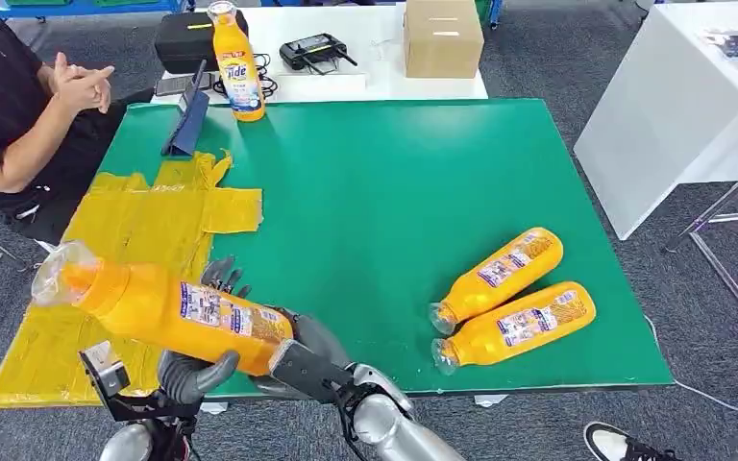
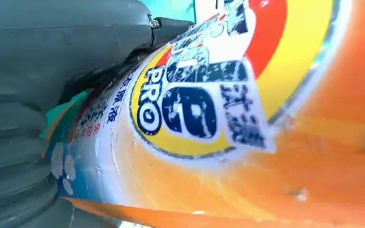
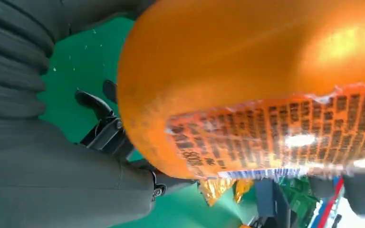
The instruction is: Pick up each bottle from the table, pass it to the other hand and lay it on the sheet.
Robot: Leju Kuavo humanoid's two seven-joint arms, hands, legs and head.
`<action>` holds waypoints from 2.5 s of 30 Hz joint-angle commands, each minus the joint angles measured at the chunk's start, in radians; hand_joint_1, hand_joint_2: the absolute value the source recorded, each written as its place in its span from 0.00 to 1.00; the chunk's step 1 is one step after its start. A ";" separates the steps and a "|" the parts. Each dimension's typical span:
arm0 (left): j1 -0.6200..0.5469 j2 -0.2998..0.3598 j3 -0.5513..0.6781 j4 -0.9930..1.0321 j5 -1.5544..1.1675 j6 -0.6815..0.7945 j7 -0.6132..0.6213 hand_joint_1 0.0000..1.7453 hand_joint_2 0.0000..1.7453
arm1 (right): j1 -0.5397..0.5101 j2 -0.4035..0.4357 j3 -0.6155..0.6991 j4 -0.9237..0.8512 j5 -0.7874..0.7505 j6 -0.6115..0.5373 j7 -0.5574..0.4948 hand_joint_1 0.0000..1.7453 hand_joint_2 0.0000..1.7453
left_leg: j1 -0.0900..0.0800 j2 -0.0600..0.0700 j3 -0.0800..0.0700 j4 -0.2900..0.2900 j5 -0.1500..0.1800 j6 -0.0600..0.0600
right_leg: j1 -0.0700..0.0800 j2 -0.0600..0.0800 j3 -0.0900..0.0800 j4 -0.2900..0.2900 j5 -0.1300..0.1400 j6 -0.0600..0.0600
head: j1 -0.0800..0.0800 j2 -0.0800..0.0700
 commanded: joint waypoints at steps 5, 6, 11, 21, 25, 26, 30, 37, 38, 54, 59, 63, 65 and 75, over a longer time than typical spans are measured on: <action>0.002 0.022 -0.053 0.007 -0.053 0.015 -0.027 1.00 1.00 | -0.027 -0.006 0.101 0.091 -0.014 -0.010 0.003 1.00 1.00 | 0.000 -0.003 0.005 -0.003 0.000 0.001 | 0.000 0.001 0.004 -0.002 -0.001 0.000 | 0.000 0.000; 0.003 0.022 -0.056 0.007 -0.061 0.018 -0.034 1.00 1.00 | -0.025 -0.006 0.098 0.094 -0.013 -0.012 0.001 1.00 1.00 | 0.000 -0.002 0.004 -0.002 0.000 0.001 | 0.000 0.001 0.004 -0.002 -0.001 0.000 | 0.000 0.000; 0.007 0.028 -0.051 0.009 -0.075 0.021 -0.052 1.00 1.00 | -0.019 -0.006 0.083 0.102 -0.007 -0.011 -0.005 1.00 1.00 | 0.001 -0.003 0.006 -0.003 0.000 0.001 | 0.000 0.001 0.005 -0.003 -0.001 0.000 | 0.000 0.000; 0.008 0.022 -0.026 0.015 -0.079 0.009 -0.058 1.00 1.00 | -0.037 -0.006 0.054 0.111 -0.003 -0.011 -0.010 1.00 1.00 | 0.001 -0.003 0.005 -0.003 0.000 0.001 | 0.000 0.001 0.004 -0.003 -0.001 0.000 | 0.000 0.000; 0.004 0.024 -0.025 0.023 -0.080 0.010 -0.058 1.00 1.00 | -0.045 -0.006 0.042 0.126 0.016 -0.005 -0.008 1.00 1.00 | 0.000 -0.003 0.004 -0.002 0.000 0.001 | 0.000 0.001 0.003 -0.002 -0.001 0.000 | 0.000 0.000; 0.004 0.024 -0.023 0.024 -0.080 0.011 -0.058 1.00 1.00 | -0.046 -0.006 0.036 0.131 0.024 -0.002 -0.007 1.00 1.00 | 0.001 -0.003 0.005 -0.003 0.000 0.001 | 0.000 0.001 0.005 -0.003 -0.001 0.000 | 0.000 0.000; 0.003 0.028 0.003 0.014 -0.132 0.055 -0.088 1.00 1.00 | -0.026 -0.032 -0.072 0.071 0.106 -0.008 -0.033 1.00 1.00 | 0.000 -0.003 0.004 -0.002 0.000 0.001 | 0.000 0.001 0.004 -0.002 -0.001 0.000 | 0.000 0.000; -0.139 0.031 0.111 0.074 -0.543 0.445 -0.115 1.00 1.00 | 0.016 -0.221 -0.336 -0.382 0.164 0.041 -0.005 0.00 1.00 | 0.000 -0.008 0.000 0.000 0.001 0.001 | 0.001 -0.005 0.001 -0.001 0.000 0.000 | 0.000 0.000; -0.154 0.039 0.118 0.091 -0.557 0.456 -0.117 1.00 1.00 | 0.030 -0.237 -0.365 -0.437 0.167 0.059 0.003 0.00 1.00 | 0.000 -0.010 0.001 0.000 0.002 0.002 | 0.001 -0.006 0.003 -0.002 0.000 0.001 | 0.000 0.000; -0.186 0.189 0.132 0.391 -1.471 1.065 0.179 1.00 1.00 | 0.089 -0.442 -0.559 -0.762 0.056 0.113 -0.027 0.00 1.00 | -0.002 -0.008 0.005 -0.002 0.000 0.002 | -0.001 -0.004 0.005 -0.003 0.000 0.002 | 0.000 0.000; -0.184 0.226 0.137 0.475 -1.623 1.059 0.285 1.00 1.00 | 0.164 -0.481 -0.580 -0.833 0.059 0.095 -0.044 0.00 1.00 | -0.002 -0.003 0.004 -0.002 -0.001 0.002 | -0.001 -0.001 0.003 -0.002 0.000 0.002 | 0.000 0.000; -0.207 0.254 0.145 0.586 -1.639 1.090 0.300 1.00 1.00 | 0.224 -0.511 -0.617 -0.885 0.052 0.110 -0.067 0.00 1.00 | -0.002 -0.008 0.009 -0.005 0.000 0.002 | 0.000 -0.003 0.008 -0.005 -0.001 0.002 | 0.000 0.000; -0.233 0.279 0.152 0.664 -1.640 1.055 0.314 1.00 1.00 | 0.233 -0.555 -0.631 -0.893 0.045 0.131 -0.045 0.00 1.00 | -0.002 -0.004 0.004 -0.002 -0.001 0.002 | -0.001 -0.001 0.003 -0.002 0.000 0.002 | 0.000 0.000; -0.217 0.385 0.309 0.791 -1.406 0.958 0.126 0.00 0.00 | 0.325 -0.719 -0.703 -0.848 0.048 0.256 -0.027 0.00 0.00 | -0.002 0.000 0.007 -0.003 -0.003 0.004 | -0.003 0.003 0.007 -0.003 0.001 0.002 | -0.001 0.000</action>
